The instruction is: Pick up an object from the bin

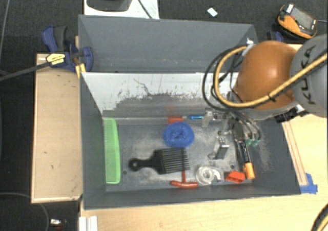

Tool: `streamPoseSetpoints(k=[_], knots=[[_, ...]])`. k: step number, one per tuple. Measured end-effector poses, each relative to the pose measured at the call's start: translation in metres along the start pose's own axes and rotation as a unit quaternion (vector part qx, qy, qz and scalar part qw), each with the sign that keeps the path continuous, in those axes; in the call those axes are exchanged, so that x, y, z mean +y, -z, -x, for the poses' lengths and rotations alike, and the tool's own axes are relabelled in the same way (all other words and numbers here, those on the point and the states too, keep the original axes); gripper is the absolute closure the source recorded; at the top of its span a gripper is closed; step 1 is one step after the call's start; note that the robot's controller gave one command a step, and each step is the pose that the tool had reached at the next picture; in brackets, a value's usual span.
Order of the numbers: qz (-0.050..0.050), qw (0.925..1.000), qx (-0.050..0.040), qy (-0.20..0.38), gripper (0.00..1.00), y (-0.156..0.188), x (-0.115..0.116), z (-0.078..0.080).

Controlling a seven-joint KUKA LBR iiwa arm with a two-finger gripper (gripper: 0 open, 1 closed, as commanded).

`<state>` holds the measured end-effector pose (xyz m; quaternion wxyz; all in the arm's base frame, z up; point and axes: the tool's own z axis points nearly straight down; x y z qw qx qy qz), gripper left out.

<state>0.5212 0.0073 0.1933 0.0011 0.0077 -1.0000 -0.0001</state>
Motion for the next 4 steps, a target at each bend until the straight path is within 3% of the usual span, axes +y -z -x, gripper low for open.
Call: streamPoseSetpoints(k=[1,2,3,4], knots=[[0.0,1.0,-0.0028,0.0,0.0,0.002,0.0,0.001],[0.0,0.9999,-0.0072,0.013,0.0,-0.098,0.035,0.058],[-0.001,0.9956,-0.0072,0.093,0.0,-0.084,0.042,0.064],[0.001,0.9995,-0.0088,-0.03,0.0,-0.089,0.06,0.054]])
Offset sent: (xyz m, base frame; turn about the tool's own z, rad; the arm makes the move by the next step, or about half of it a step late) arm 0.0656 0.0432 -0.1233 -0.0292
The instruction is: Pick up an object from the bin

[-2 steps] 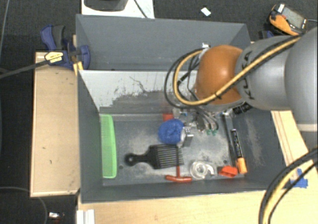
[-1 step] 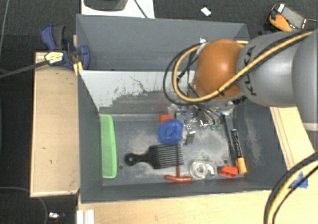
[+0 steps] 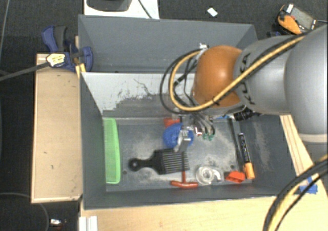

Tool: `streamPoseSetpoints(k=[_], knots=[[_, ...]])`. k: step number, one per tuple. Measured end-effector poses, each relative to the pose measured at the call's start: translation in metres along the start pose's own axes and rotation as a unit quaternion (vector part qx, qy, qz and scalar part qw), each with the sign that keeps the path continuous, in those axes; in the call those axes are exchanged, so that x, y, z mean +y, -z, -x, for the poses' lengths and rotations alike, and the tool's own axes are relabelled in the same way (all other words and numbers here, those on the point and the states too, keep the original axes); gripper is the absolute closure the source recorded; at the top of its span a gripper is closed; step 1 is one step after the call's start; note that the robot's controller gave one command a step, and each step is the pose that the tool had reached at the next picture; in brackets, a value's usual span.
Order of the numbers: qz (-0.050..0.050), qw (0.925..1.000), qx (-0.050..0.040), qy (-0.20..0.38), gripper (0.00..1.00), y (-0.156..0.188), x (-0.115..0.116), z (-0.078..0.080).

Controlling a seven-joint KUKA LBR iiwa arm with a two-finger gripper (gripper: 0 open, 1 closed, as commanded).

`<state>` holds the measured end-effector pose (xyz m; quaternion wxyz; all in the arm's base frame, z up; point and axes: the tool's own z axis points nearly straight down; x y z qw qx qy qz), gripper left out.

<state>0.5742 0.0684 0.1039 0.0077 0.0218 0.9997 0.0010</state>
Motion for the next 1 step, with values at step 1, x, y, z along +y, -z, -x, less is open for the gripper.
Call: streamPoseSetpoints(k=[1], knots=[[0.0,0.9936,-0.005,0.113,0.0,-0.0282,-0.0044,0.0102]])
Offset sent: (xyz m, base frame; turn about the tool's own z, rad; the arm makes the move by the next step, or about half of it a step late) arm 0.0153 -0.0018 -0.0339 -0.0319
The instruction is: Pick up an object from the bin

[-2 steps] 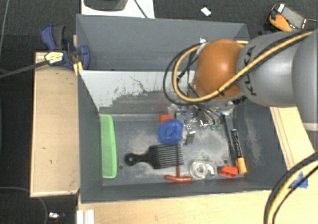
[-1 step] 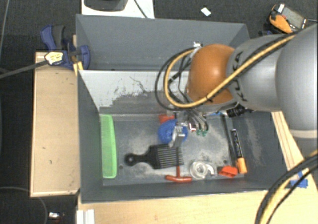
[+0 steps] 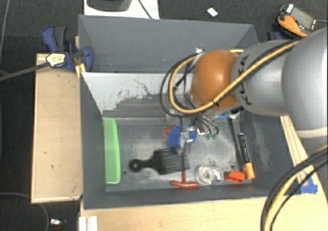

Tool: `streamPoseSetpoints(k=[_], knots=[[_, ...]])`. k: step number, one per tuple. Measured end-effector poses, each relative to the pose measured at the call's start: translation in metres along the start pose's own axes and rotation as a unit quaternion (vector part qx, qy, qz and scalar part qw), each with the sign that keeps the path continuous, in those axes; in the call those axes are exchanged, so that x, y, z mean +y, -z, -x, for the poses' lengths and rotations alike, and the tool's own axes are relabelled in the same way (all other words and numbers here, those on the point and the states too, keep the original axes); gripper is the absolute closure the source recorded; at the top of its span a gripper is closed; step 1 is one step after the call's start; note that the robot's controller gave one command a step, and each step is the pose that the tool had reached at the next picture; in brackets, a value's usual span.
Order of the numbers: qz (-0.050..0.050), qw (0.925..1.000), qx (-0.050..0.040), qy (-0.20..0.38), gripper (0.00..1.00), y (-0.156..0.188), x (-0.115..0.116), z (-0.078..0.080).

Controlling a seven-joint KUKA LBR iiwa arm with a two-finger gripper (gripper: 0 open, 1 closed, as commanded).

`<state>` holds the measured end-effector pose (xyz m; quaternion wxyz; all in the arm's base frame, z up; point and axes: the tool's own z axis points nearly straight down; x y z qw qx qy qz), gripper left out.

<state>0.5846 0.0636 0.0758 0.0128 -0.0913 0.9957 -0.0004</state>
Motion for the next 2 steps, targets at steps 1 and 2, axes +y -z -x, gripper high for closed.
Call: streamPoseSetpoints(k=[1,2], knots=[[0.001,0.9952,-0.0004,-0.097,1.0,-0.0041,0.0018,0.0071],[0.001,0.9952,-0.0004,-0.097,1.0,-0.0041,0.0018,0.007]])
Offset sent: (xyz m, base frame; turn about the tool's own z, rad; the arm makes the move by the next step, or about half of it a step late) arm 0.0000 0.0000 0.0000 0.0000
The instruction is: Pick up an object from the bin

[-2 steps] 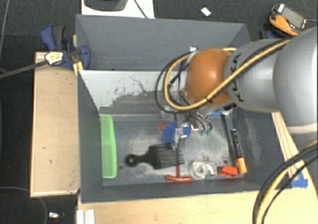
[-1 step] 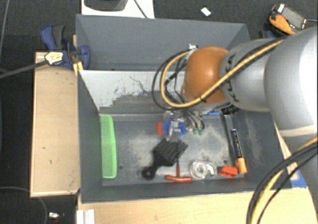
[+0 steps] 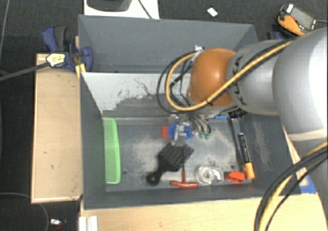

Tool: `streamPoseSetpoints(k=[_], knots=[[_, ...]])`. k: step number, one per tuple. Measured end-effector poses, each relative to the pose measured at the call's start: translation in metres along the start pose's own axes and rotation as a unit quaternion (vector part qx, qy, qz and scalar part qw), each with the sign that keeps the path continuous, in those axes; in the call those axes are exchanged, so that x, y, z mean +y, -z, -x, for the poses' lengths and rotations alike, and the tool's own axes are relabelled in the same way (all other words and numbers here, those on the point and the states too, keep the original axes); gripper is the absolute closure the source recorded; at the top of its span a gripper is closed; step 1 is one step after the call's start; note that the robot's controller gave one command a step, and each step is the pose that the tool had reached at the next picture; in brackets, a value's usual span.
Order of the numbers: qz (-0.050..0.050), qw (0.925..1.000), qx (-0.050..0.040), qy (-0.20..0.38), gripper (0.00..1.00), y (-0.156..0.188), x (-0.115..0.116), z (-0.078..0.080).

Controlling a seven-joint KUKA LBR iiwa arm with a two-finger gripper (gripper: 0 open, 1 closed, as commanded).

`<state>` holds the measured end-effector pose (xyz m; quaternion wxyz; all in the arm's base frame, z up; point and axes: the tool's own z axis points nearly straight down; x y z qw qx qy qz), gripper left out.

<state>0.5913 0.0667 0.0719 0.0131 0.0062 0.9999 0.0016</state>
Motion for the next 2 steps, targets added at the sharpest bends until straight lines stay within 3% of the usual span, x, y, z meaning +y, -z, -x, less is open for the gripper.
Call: streamPoseSetpoints(k=[2], knots=[[0.0,1.0,-0.0019,0.0,1.0,0.031,0.0,0.001]])
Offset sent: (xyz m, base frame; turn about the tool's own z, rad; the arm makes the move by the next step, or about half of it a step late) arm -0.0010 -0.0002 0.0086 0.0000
